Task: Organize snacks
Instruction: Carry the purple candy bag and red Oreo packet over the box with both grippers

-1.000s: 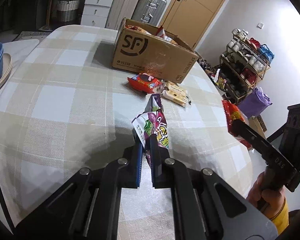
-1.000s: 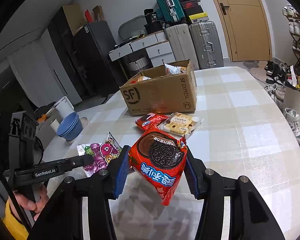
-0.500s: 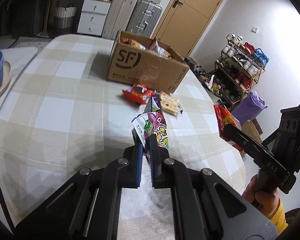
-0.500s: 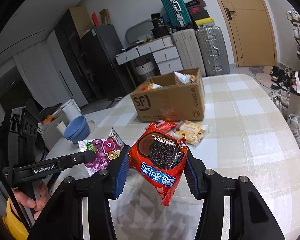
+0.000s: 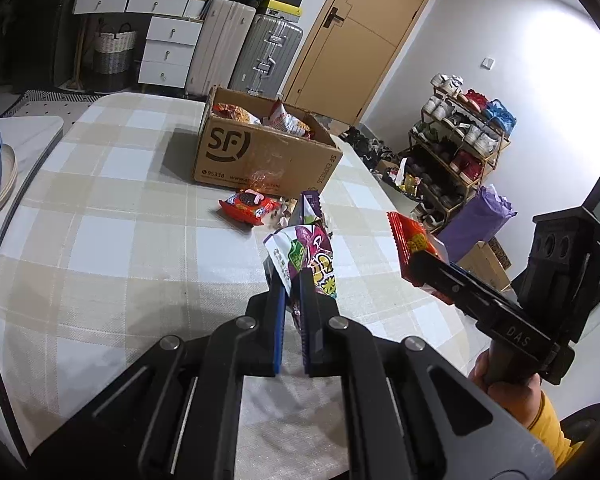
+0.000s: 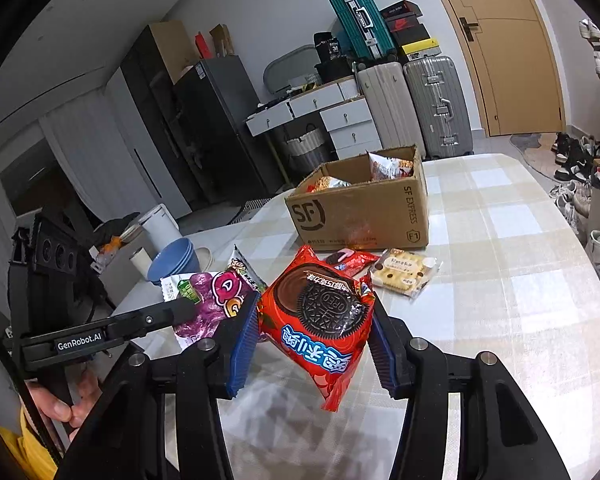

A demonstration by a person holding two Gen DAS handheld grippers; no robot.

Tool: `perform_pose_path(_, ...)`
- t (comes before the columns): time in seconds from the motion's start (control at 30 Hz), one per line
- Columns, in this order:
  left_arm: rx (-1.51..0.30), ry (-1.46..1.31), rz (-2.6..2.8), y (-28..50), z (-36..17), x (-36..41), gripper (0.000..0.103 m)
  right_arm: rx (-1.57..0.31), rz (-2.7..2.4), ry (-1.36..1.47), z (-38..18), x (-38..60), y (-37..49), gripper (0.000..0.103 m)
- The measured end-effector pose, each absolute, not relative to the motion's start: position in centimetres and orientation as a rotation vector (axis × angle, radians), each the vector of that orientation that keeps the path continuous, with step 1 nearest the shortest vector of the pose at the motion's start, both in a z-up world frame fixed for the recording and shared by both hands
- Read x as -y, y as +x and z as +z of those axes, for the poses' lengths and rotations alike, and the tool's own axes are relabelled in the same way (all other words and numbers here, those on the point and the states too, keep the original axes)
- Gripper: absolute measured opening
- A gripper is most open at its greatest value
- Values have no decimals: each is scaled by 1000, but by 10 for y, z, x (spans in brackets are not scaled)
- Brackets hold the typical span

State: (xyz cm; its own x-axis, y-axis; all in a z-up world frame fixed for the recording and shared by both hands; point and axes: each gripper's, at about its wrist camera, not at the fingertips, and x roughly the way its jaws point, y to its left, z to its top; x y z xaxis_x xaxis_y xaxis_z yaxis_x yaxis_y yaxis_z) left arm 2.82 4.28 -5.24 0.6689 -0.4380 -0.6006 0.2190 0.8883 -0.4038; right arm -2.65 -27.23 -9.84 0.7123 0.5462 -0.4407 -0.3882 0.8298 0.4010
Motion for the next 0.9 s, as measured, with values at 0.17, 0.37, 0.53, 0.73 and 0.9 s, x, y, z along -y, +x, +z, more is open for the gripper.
perform_pose_path(0.17, -725, -304, -392, 26, -38, -45, 4, -550, 548, 270, -84, 267, -22, 51)
perform_pose_path(0.37, -679, -289, -400, 36, -12, -45, 4, -541, 573, 285, -69, 268, 4, 51)
perform_pose_path(0.53, -652, -299, -394, 58, 10, -53, 4, -550, 584, 306, -57, 270, 40, 51)
perform_pose_path(0.73, -629, -328, -385, 100, 35, -65, 4, -549, 594, 296, -38, 270, 86, 51)
perform_pose_path(0.9, -610, -333, -371, 144, 61, -69, 4, -544, 614, 274, -21, 265, 124, 51)
